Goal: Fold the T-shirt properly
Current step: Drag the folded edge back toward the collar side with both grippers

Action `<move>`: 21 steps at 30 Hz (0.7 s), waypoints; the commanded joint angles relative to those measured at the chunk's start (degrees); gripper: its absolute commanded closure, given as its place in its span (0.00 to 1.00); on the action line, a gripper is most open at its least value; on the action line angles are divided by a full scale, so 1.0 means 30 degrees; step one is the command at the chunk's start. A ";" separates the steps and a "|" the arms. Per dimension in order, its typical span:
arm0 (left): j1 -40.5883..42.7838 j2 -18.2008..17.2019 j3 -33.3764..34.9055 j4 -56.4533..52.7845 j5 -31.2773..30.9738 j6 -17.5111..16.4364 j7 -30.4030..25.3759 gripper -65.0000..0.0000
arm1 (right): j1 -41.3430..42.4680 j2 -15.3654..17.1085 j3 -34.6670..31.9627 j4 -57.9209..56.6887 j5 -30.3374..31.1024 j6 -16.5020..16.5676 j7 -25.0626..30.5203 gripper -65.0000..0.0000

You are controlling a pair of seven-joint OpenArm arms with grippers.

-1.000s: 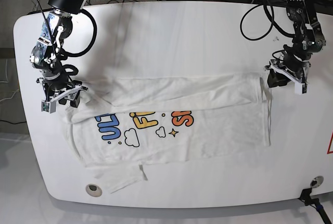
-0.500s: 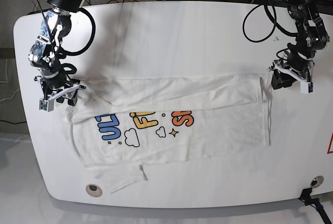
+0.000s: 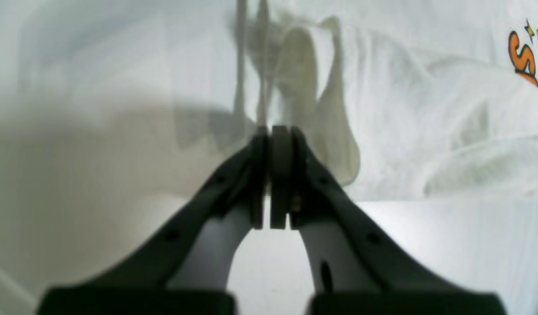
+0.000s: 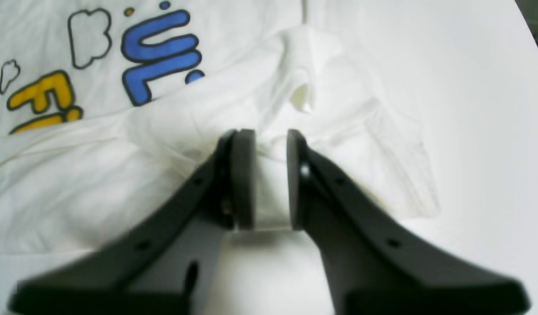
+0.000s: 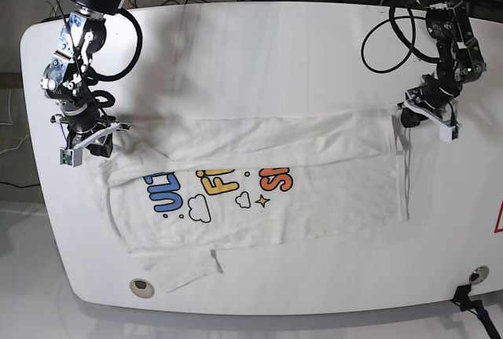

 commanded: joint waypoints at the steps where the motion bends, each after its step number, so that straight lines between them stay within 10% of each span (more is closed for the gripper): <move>1: -0.0442 -0.0262 0.0359 -0.0020 0.0344 0.0199 -0.0374 1.00 | 0.0323 0.0280 -0.0205 0.0155 0.0040 0.0089 0.0488 1.00; 21: -0.2914 -0.0252 0.1475 -0.1885 0.3970 0.0299 -0.1199 1.00 | 0.0223 0.0285 -0.0845 -0.1008 -0.0287 0.0095 0.1088 1.00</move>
